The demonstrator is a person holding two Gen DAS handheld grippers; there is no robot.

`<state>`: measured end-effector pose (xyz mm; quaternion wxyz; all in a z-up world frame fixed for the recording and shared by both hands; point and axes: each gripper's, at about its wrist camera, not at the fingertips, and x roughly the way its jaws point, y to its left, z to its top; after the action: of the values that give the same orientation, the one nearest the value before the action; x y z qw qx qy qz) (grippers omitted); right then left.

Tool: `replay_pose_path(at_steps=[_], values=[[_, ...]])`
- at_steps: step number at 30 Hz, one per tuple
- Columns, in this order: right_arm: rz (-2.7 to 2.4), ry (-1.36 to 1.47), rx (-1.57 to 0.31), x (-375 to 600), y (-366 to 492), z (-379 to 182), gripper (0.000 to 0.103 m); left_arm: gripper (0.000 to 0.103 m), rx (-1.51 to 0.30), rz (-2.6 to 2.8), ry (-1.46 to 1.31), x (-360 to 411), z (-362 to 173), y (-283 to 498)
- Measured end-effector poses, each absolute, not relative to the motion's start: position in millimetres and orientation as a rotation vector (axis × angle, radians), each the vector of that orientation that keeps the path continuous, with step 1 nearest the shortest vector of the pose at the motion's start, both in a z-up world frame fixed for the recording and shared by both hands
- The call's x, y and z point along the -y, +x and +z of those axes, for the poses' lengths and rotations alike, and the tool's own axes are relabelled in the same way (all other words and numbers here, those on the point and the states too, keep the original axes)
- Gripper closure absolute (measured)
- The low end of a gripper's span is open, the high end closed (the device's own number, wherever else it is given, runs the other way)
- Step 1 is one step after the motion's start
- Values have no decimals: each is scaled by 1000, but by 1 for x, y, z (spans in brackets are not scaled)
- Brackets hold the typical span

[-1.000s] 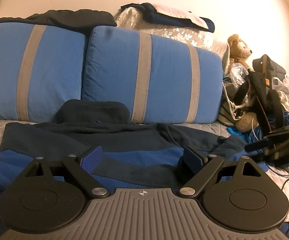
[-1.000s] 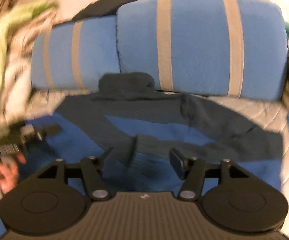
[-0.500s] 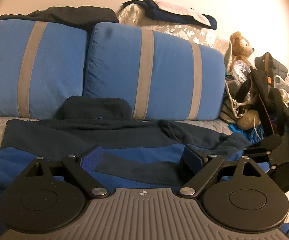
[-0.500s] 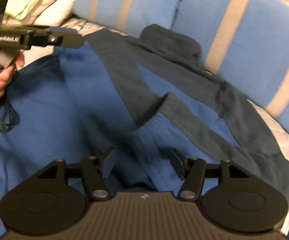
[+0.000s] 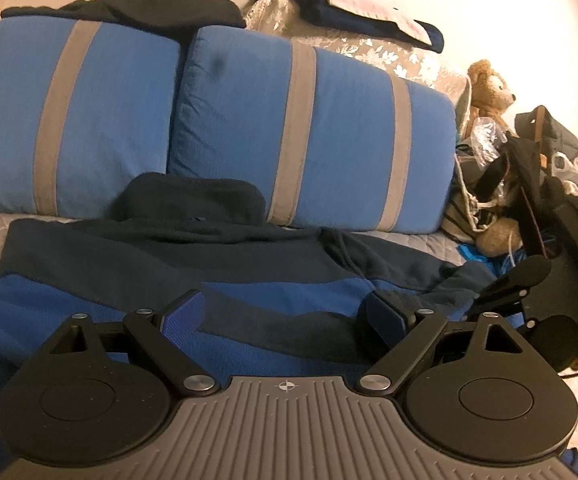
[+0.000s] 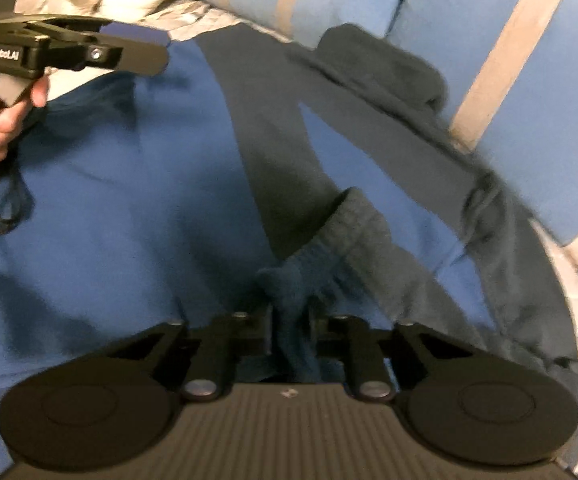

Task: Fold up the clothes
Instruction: 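Grasp the dark grey cuff with the left tool while the right tool releases it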

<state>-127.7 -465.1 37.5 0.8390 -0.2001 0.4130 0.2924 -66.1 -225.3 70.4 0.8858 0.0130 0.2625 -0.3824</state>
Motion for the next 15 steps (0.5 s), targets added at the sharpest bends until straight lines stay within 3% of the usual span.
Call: replay_pose_path(at_steps=[6, 15], values=[[387, -606, -650, 440, -174, 51, 91, 14, -687, -849, -92, 219, 75, -44], [198, -839, -435, 415, -215, 50, 92, 14, -1174, -989, -561, 262, 69, -8]])
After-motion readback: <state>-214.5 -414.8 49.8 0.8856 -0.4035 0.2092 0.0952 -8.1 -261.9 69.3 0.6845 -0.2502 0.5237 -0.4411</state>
